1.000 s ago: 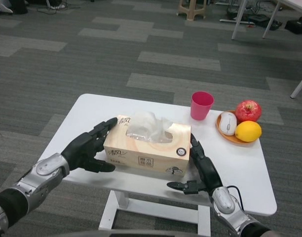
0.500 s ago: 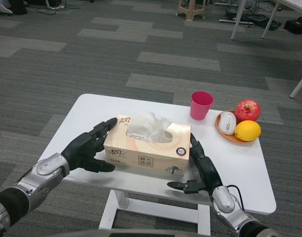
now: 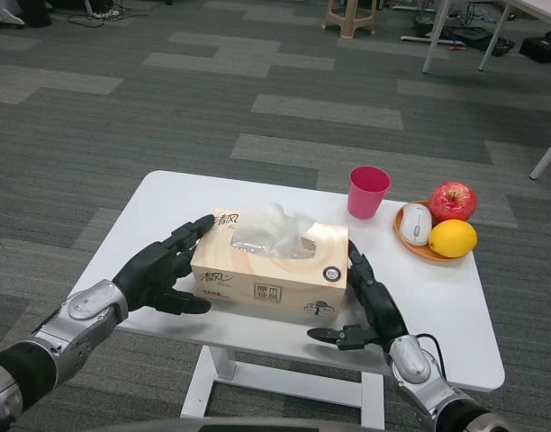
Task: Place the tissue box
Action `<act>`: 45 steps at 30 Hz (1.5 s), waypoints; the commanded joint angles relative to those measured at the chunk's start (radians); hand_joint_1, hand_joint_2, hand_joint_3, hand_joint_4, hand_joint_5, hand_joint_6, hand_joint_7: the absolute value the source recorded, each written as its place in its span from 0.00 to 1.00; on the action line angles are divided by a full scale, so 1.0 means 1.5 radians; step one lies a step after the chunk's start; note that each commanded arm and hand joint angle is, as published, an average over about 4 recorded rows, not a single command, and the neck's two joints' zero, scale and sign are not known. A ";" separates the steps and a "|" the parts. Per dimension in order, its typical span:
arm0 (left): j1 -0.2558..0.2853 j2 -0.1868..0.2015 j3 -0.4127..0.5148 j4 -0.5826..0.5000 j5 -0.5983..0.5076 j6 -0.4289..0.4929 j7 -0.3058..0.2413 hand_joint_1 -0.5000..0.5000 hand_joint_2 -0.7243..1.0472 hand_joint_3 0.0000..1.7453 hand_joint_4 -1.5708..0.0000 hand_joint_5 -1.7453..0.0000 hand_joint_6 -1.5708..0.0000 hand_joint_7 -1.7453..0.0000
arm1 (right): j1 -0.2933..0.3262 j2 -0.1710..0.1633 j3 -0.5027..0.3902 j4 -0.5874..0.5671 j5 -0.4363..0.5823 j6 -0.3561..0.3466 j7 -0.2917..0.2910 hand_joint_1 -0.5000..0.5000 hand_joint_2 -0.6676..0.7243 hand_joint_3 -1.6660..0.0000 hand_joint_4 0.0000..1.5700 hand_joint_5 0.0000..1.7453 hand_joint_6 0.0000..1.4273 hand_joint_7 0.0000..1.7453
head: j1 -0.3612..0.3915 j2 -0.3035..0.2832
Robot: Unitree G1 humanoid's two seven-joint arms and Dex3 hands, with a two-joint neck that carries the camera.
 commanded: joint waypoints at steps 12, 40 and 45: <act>0.027 -0.008 0.057 0.007 -0.012 0.013 -0.030 1.00 1.00 0.05 1.00 1.00 1.00 1.00 | -0.004 -0.012 -0.077 -0.013 -0.003 0.002 0.059 0.27 0.19 0.71 0.00 0.06 0.00 0.04 | -0.002 0.004; 0.109 -0.011 0.336 -0.072 -0.004 0.001 -0.058 1.00 1.00 0.05 1.00 1.00 1.00 0.98 | 0.088 -0.051 -0.241 -0.213 -0.002 -0.001 0.095 0.25 0.18 0.71 0.00 0.06 0.00 0.04 | -0.005 0.028; 0.123 -0.013 0.392 -0.124 -0.004 0.000 -0.057 1.00 1.00 0.05 1.00 1.00 1.00 0.98 | 0.106 -0.060 -0.265 -0.282 -0.002 0.000 0.095 0.25 0.18 0.71 0.00 0.06 0.00 0.04 | -0.006 0.028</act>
